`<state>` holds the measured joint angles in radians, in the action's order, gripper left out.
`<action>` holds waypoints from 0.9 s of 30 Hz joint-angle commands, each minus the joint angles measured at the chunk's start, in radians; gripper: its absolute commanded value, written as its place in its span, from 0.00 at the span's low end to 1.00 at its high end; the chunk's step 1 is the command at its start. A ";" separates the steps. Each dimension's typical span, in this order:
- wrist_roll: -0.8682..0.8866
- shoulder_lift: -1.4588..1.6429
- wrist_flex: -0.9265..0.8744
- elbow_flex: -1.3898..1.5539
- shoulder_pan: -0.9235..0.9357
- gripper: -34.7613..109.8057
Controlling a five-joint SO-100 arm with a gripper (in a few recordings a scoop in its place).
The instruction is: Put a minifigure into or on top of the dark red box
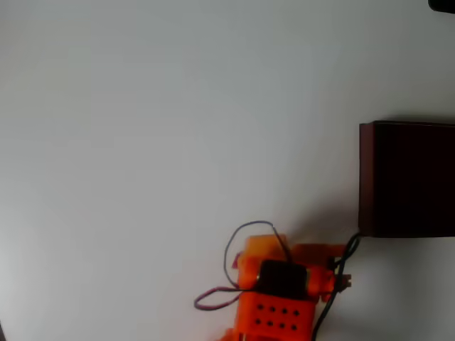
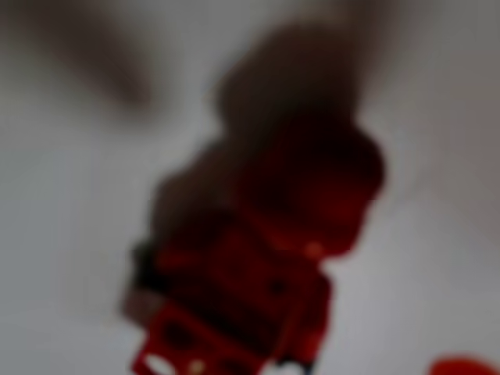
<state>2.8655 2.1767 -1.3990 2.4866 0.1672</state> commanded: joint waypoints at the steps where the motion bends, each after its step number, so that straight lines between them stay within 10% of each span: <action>1: 0.028 0.029 0.023 -0.005 -0.014 0.33; 27: -0.029 0.127 0.067 0.110 0.094 0.33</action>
<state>2.8333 2.2534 -1.2962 2.6001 0.2347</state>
